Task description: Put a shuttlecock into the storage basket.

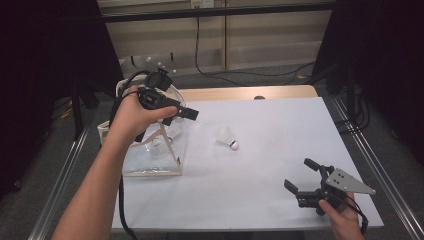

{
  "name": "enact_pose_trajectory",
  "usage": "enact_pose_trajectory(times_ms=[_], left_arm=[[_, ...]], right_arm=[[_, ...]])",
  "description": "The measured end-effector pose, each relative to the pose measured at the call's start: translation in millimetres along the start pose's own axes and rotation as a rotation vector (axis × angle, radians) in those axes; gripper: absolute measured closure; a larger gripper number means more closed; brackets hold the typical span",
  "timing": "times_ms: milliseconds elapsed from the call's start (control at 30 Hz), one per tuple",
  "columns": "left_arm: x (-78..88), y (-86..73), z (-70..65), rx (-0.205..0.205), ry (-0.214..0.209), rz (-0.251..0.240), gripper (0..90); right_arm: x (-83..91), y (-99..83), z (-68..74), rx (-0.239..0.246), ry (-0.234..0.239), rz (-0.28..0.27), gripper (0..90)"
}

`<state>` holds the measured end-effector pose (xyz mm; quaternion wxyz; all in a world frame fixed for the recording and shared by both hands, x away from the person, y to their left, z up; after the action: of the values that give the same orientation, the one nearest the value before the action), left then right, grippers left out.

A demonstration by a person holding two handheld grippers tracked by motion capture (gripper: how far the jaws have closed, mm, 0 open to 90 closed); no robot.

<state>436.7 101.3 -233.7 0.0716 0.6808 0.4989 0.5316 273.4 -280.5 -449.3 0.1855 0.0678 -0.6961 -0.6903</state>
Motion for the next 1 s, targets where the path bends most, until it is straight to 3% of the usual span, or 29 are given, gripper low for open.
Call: enact_pose_trajectory(times_ms=[1000], left_arm=[[-31.3, -13.4, -5.4, -0.029, -0.046, 0.027, 16.5]], right_arm=[[0.1, 0.2, 0.2, 0.001, 0.001, -0.002, 0.7]])
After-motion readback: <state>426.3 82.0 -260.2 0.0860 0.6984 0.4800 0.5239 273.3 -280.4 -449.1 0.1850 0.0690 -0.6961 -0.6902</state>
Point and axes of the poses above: each handheld gripper's, and its own axes: x roughly backward along the jaws, y roughly out of its top, z roughly to its left, the point moved 3 cm from there along -x, roughly forward along the jaws, and after that the axes turned 15 degrees about -y, right-handed, at the moved point
